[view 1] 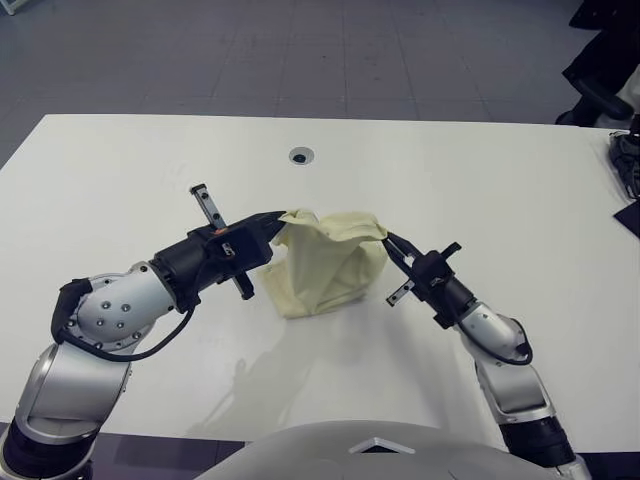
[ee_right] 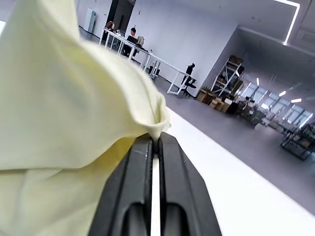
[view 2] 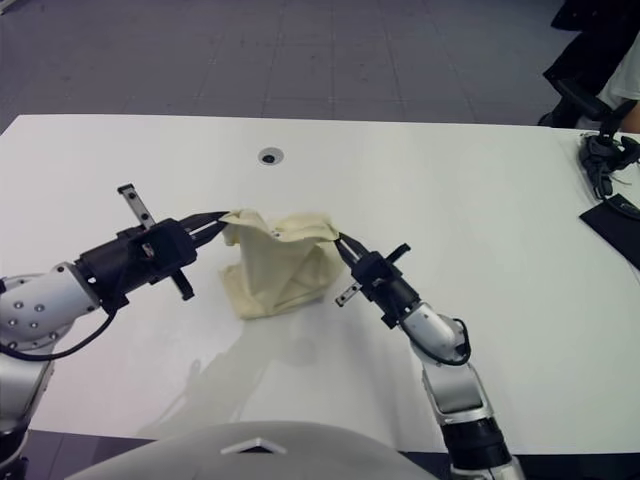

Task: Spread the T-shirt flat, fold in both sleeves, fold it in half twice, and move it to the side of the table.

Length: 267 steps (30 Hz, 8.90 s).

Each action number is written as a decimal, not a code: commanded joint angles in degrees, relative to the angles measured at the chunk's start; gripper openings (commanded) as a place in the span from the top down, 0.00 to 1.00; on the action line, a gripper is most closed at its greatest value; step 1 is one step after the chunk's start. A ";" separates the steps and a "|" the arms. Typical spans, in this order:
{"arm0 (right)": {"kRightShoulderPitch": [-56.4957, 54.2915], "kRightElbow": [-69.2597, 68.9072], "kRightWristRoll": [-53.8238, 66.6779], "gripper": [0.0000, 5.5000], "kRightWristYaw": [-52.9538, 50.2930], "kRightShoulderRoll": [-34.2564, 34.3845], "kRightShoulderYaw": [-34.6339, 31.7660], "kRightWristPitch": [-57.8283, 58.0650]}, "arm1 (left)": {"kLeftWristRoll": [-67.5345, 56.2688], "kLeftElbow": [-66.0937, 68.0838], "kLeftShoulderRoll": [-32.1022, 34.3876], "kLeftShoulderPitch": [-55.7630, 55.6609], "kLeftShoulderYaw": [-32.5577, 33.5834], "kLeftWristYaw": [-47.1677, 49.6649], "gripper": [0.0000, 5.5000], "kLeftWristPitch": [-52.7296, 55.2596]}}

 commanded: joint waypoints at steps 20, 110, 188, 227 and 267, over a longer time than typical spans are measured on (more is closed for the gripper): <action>-37.93 3.48 16.57 1.00 6.98 -11.87 -15.55 26.37 | 4.01 36.67 5.96 -39.84 -3.55 -5.93 1.00 -12.66; -18.64 4.76 4.36 0.20 16.95 -23.87 -1.32 24.03 | -16.90 24.81 8.01 -22.75 -11.05 1.57 0.37 2.14; -26.40 28.51 17.78 0.02 11.05 -21.75 -13.69 5.25 | -4.95 29.24 -5.47 -14.26 4.21 6.92 0.02 -9.86; 10.12 10.30 11.84 0.02 30.86 -32.98 -19.44 4.37 | 5.03 10.89 1.83 14.19 -8.60 1.38 0.02 -4.96; -5.43 15.21 14.51 0.02 29.82 -32.66 -16.93 11.59 | -12.55 -2.45 -6.82 17.28 10.49 1.58 0.02 10.88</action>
